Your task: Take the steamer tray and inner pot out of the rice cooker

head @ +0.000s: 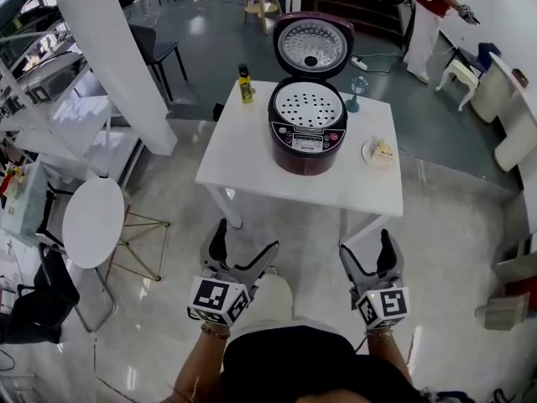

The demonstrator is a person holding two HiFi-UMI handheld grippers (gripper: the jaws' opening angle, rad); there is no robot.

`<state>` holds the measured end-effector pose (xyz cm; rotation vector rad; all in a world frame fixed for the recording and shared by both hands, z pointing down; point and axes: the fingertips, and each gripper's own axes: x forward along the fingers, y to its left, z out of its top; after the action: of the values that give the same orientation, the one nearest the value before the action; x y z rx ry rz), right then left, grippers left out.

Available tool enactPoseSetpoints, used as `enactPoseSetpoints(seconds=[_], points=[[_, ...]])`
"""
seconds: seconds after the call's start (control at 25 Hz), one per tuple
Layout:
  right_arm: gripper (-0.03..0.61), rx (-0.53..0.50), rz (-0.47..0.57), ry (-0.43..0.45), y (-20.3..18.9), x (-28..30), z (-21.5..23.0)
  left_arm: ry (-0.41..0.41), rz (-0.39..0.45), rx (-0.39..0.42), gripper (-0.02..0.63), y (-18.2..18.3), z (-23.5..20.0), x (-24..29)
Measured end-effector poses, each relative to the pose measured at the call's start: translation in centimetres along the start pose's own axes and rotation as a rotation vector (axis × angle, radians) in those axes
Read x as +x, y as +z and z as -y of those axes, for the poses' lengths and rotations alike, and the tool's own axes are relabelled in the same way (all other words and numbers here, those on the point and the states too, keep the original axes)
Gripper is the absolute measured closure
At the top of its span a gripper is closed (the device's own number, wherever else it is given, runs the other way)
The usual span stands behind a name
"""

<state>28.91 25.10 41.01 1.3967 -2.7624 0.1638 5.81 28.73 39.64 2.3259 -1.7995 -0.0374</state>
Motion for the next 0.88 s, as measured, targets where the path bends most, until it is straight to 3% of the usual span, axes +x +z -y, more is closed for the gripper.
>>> enactPoseSetpoints(seconds=[0.12, 0.32, 0.88], points=[[0.129, -0.054, 0.013, 0.027, 0.1, 0.9, -0.3, -0.006, -0.054, 0.059, 0.120, -0.8, -0.7, 0.7], [0.129, -0.050, 0.011, 0.010, -0.7, 3.9, 0.9, -0.002, 0.025, -0.015, 0.123, 0.5, -3.4, 2.9], [0.129, 0.001, 0.058, -0.083, 4.0, 20.2, 10.2, -0.045, 0.021, -0.021, 0.123, 5.5, -12.2, 19.9]])
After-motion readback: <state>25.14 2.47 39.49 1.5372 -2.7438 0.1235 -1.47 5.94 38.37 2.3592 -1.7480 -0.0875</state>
